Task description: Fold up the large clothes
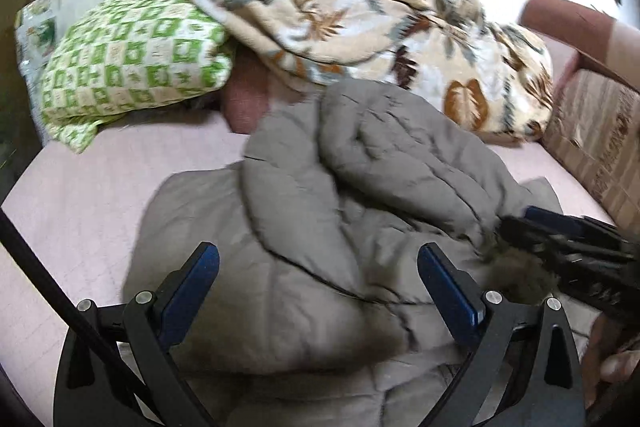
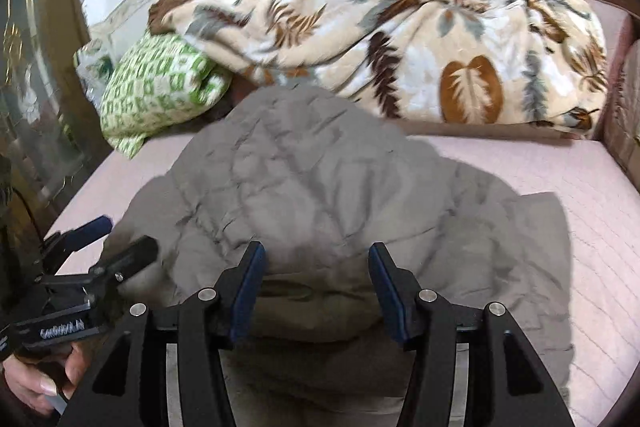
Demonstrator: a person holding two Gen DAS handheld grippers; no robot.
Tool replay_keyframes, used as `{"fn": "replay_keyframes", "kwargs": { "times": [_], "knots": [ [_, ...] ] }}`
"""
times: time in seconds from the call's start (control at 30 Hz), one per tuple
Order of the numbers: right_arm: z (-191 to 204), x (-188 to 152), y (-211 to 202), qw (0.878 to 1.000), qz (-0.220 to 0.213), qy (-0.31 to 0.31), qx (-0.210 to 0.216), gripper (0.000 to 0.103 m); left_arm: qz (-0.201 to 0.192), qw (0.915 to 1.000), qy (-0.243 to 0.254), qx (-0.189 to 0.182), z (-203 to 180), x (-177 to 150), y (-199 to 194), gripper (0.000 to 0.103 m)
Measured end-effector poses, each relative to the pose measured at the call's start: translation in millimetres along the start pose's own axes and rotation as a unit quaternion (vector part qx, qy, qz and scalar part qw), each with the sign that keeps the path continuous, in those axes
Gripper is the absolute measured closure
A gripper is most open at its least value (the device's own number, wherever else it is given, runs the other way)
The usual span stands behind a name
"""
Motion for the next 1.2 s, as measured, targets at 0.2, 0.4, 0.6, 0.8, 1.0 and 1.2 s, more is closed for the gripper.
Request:
{"fn": "replay_keyframes", "kwargs": {
  "times": [0.2, 0.4, 0.6, 0.8, 1.0, 1.2],
  "knots": [
    [1.0, -12.8, 24.1, 0.999, 0.039, 0.002, 0.003, 0.045, 0.054, 0.9977, 0.037, 0.02, -12.6, -16.0, 27.1, 0.003],
    [-2.5, -20.2, 34.9, 0.998, 0.059, 0.005, 0.007, 0.045, 0.075, 0.9962, 0.038, 0.026, -9.1, -23.0, 35.9, 0.003],
    [-6.5, -24.9, 40.1, 0.998, 0.067, 0.011, 0.015, 0.045, 0.077, 0.9955, 0.047, 0.031, -10.4, -27.5, 37.2, 0.003],
    [-5.9, -16.0, 27.8, 0.998, 0.054, 0.02, 0.034, 0.045, 0.064, 0.9968, 0.04, 0.024, -9.6, -23.1, 29.1, 0.003],
    [-10.9, 0.8, -1.0, 0.999, 0.001, 0.027, 0.035, 0.045, 0.024, 0.9995, 0.018, 0.011, -4.2, -9.8, 9.9, 0.003],
    [-33.7, -0.1, 6.8, 0.999, 0.01, 0.051, 0.0, 0.045, 0.061, 0.9976, -0.002, 0.033, 10.1, -15.0, 28.4, 0.003]
  ]
}}
Point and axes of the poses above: each gripper's, at about its wrist camera, not at the fingertips, and y roughly the way its jaws point, z to its left, x to its top, the point moved 2 cm from there along y, roughly the way its jaws point, and after that the axes turned 2 degrees about x, right-handed, at the moved point
